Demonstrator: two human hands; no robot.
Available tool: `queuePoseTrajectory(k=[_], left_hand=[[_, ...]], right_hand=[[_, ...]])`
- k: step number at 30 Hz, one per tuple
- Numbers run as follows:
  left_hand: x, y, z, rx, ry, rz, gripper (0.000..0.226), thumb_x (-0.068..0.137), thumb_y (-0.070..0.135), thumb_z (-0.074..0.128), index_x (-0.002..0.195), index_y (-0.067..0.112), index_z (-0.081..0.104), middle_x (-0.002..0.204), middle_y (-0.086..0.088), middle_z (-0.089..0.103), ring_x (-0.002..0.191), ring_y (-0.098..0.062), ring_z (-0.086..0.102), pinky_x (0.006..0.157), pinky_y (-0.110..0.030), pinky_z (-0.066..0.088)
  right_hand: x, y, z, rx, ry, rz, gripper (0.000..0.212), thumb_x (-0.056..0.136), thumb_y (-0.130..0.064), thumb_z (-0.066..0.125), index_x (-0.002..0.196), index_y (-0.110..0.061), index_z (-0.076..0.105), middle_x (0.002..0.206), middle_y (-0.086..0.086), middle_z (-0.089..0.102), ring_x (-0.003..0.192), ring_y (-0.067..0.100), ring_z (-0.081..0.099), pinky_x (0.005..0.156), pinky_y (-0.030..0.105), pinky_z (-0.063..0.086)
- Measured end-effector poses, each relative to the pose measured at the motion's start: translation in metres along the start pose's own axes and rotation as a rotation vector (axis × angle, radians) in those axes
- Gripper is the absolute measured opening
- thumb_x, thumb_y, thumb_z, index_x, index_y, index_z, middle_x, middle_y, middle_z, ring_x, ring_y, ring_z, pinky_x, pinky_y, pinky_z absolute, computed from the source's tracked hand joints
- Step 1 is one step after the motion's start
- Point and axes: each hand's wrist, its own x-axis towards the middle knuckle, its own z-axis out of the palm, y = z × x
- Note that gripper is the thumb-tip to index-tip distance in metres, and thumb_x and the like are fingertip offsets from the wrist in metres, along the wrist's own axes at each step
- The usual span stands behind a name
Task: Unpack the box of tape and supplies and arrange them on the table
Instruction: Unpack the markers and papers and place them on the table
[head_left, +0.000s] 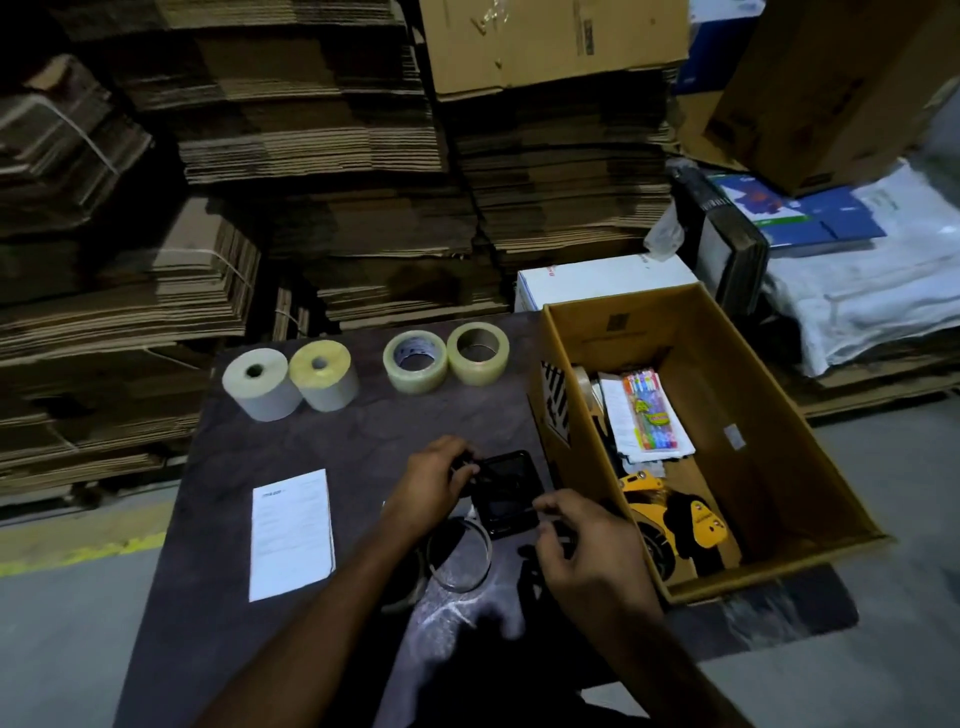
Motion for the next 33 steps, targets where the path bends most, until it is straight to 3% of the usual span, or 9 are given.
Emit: queuePoseTrajectory(k=[5,8,10,15,17,20,25,28,33], left_hand=[[-0.048,-0.008,-0.056,-0.184,0.326,-0.150,0.010,0.087,0.013,0.072,0.094,0.020,0.073,0.093,0.018,0.072,0.089,0.004,0.065,0.076,-0.010,0.046],[-0.088,-0.028,-0.084,-0.236,0.402,-0.264,0.013,0.086,0.015,0.072,0.096,0.022,0.074,0.096,0.014,0.074,0.090,-0.007,0.070,0.079,-0.026,0.053],[-0.108,-0.039,-0.086,-0.244,0.390,-0.330,0.016,0.085,0.012,0.073,0.093,0.026,0.074,0.093,0.009,0.075,0.089,-0.011,0.071,0.079,-0.029,0.054],[-0.125,-0.033,-0.046,-0.179,0.292,-0.403,0.030,0.083,0.007,0.074,0.080,0.036,0.070,0.085,0.024,0.072,0.079,0.003,0.068,0.067,-0.009,0.048],[-0.125,-0.029,-0.028,-0.160,0.234,-0.411,0.033,0.082,0.005,0.073,0.079,0.038,0.069,0.081,0.026,0.071,0.075,0.002,0.068,0.063,-0.008,0.047],[-0.128,-0.029,-0.011,-0.052,0.094,-0.357,0.023,0.079,0.017,0.074,0.090,0.037,0.069,0.088,0.026,0.070,0.083,0.006,0.065,0.075,-0.013,0.050],[-0.132,-0.036,-0.006,0.036,0.075,-0.336,0.048,0.072,0.032,0.079,0.116,0.037,0.061,0.103,0.018,0.061,0.097,-0.004,0.060,0.083,-0.023,0.049],[-0.134,-0.031,-0.010,-0.005,0.141,-0.311,0.055,0.070,0.029,0.083,0.121,0.030,0.062,0.104,0.018,0.057,0.102,-0.008,0.055,0.083,-0.024,0.044],[-0.104,-0.004,-0.007,0.008,0.122,-0.138,0.032,0.080,0.051,0.058,0.107,0.035,0.063,0.107,0.022,0.059,0.105,-0.009,0.053,0.082,-0.025,0.043]], right_hand=[[-0.002,-0.004,-0.007,0.079,0.157,0.031,0.018,0.086,-0.013,0.066,0.096,-0.028,0.071,0.088,-0.008,0.072,0.078,-0.021,0.058,0.060,-0.006,0.036],[0.000,-0.006,-0.006,0.070,0.157,0.022,0.017,0.086,-0.016,0.067,0.096,-0.029,0.070,0.087,-0.009,0.071,0.081,-0.019,0.058,0.061,-0.006,0.036],[0.002,-0.008,-0.002,0.083,0.154,-0.005,0.017,0.085,-0.013,0.067,0.095,-0.027,0.070,0.086,-0.008,0.072,0.079,-0.017,0.060,0.060,-0.005,0.036],[0.004,-0.010,0.006,0.102,0.108,-0.072,0.015,0.087,-0.012,0.065,0.095,-0.023,0.070,0.086,-0.006,0.072,0.079,-0.004,0.066,0.064,-0.001,0.041],[0.003,-0.008,0.010,0.093,0.107,-0.082,0.013,0.088,-0.014,0.064,0.094,-0.025,0.069,0.084,-0.006,0.072,0.077,-0.002,0.067,0.066,0.006,0.047],[-0.001,-0.008,0.015,0.091,0.089,-0.071,0.012,0.089,-0.018,0.063,0.095,-0.027,0.068,0.084,-0.007,0.071,0.076,0.000,0.067,0.068,0.020,0.053],[-0.015,-0.017,0.017,0.107,0.093,-0.011,0.014,0.087,-0.016,0.065,0.094,-0.028,0.070,0.084,-0.011,0.070,0.078,-0.007,0.063,0.063,0.003,0.044],[-0.021,-0.021,0.007,0.117,0.172,0.012,0.016,0.087,-0.015,0.066,0.093,-0.029,0.070,0.081,-0.012,0.071,0.076,-0.006,0.065,0.062,0.003,0.043],[0.007,0.004,-0.048,0.049,0.395,-0.022,0.015,0.086,-0.012,0.067,0.092,-0.025,0.070,0.082,-0.012,0.072,0.077,-0.002,0.066,0.070,0.014,0.049]])
